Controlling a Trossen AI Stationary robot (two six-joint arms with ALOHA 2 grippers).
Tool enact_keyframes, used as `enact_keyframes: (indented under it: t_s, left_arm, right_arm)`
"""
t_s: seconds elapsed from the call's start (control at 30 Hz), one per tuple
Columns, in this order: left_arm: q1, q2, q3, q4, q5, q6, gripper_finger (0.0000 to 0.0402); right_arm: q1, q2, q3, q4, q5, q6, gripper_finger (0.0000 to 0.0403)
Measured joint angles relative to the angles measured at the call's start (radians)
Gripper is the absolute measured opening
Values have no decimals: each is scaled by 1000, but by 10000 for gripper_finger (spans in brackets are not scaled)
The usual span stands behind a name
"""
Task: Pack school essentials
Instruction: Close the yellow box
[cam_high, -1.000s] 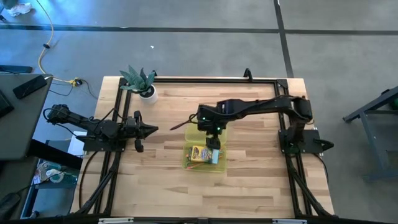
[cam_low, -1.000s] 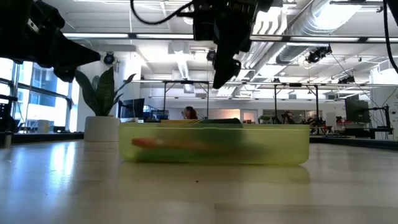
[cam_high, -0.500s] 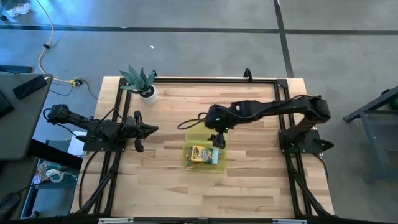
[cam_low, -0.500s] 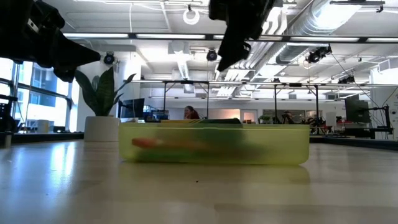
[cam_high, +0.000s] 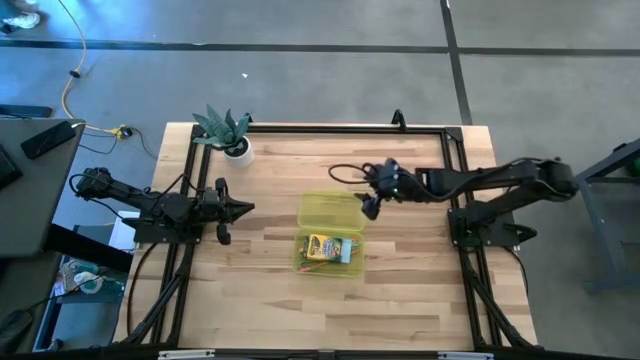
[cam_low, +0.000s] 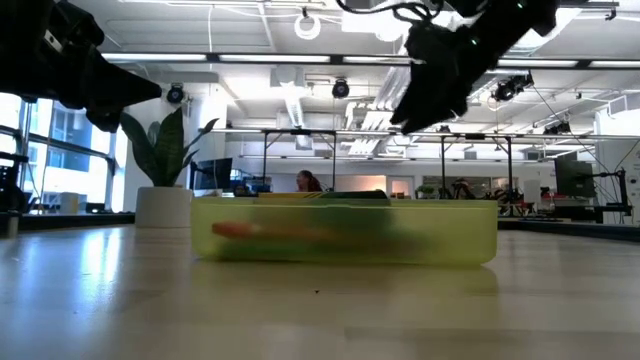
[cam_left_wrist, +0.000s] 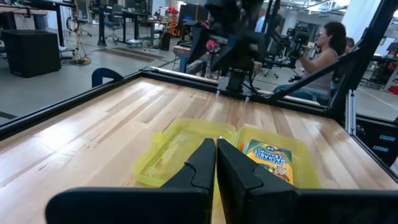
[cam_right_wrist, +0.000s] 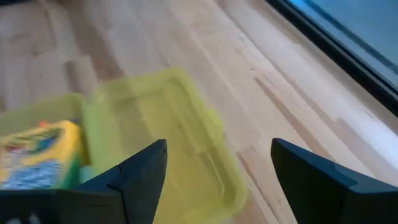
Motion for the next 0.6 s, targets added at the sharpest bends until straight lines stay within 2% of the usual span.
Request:
enact_keyframes:
  t_s: [0.23, 0.4, 0.6]
  left_arm:
    - [0, 0, 0, 0, 0, 0, 5]
    - [0, 0, 0, 0, 0, 0, 5]
    - [0, 0, 0, 0, 0, 0, 5]
  right_arm:
    - [-31, -23, -153, 118, 159, 72, 278]
    - [-86, -22, -215, 200, 156, 157, 278]
    - [-132, -22, -232, 235, 100, 235, 278]
